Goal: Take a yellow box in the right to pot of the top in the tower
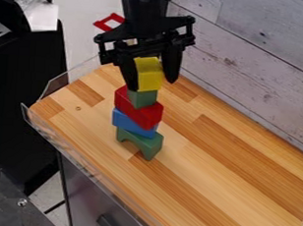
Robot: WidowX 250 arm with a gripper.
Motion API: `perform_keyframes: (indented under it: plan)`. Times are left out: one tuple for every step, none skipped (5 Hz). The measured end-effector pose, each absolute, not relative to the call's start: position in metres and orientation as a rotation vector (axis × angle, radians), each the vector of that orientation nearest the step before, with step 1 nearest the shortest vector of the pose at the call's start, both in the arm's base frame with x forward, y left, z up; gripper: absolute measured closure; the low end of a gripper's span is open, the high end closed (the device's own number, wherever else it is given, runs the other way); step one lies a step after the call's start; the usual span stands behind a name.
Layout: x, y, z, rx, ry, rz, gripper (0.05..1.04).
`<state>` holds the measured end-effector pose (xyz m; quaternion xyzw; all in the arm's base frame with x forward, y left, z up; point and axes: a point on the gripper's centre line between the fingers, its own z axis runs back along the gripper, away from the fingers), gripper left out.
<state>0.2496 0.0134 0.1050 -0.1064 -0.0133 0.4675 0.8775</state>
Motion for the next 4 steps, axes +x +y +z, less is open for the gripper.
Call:
perform_keyframes:
  plan:
    - [0.247, 0.014, 0.102, -0.211, -0.004, 0.979, 0.074]
    - [0.248, 0.014, 0.103, -0.212, -0.006, 0.975, 0.081]
    - [0.251, 0.016, 0.11, -0.199, -0.009, 0.974, 0.084]
    - [0.254, 0.013, 0.127, -0.184, -0.043, 0.953, 0.084]
